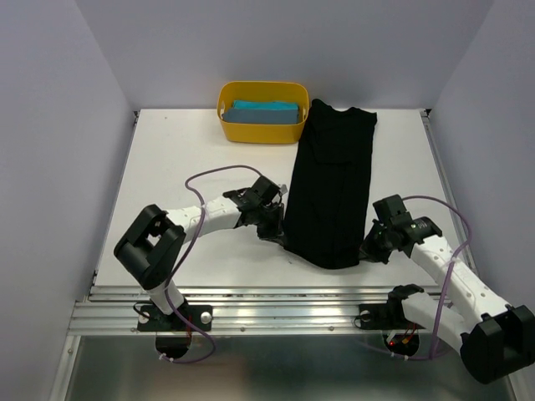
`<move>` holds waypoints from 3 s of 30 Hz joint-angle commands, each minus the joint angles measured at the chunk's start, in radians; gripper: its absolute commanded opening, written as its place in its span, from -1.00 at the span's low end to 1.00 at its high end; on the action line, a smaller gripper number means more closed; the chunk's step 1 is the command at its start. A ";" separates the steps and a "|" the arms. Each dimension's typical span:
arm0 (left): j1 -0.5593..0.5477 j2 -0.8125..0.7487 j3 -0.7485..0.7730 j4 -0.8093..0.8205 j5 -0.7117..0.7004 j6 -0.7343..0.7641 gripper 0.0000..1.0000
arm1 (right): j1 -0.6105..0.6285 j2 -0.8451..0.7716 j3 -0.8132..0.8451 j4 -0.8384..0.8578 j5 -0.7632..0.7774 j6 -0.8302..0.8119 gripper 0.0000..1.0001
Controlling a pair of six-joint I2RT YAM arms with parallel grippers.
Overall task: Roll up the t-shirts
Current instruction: Roll the T-shirt to the center of the board.
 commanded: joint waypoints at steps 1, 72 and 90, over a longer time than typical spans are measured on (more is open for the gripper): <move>0.021 -0.004 0.047 -0.021 -0.013 0.020 -1.00 | -0.008 0.011 0.048 0.024 0.045 0.014 -0.99; 0.065 0.131 0.207 -0.058 -0.081 0.040 -1.00 | -0.008 0.163 0.070 0.101 0.169 0.050 -0.99; 0.074 0.179 0.233 -0.040 -0.137 0.070 -0.82 | -0.008 0.262 0.116 0.198 0.277 0.034 -0.79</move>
